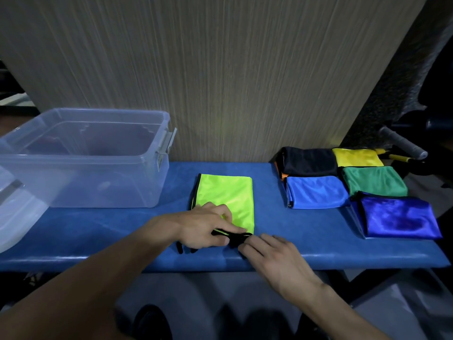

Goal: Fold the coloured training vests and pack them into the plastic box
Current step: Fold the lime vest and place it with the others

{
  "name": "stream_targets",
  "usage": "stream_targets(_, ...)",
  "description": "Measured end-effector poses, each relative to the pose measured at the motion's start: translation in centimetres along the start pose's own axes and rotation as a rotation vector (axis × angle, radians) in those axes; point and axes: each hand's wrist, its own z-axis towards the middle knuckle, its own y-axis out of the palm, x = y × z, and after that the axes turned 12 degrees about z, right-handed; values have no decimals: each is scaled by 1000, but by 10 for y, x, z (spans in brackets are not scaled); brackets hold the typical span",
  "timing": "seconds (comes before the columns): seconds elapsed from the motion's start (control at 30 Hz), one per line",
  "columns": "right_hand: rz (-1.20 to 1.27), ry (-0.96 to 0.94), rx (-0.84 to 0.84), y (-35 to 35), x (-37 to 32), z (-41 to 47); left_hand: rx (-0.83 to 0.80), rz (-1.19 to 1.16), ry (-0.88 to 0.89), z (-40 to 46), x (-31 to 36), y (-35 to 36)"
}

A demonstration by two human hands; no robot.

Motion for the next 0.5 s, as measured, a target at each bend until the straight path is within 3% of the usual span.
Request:
stream_targets(0.13,60,139,-22,-13,2,24,-17,45,9,-1,2,1)
stream_targets(0.23,79,288,-164,-27,8,52,-60,43,-3,-2,1,0)
stream_targets(0.4,419,591,-277,-18,36,75,-118,24,-17,-3,4,-4)
stream_targets(0.5,556,729,-282,-3,45,76,-113,-161,-27,-5,1,-8)
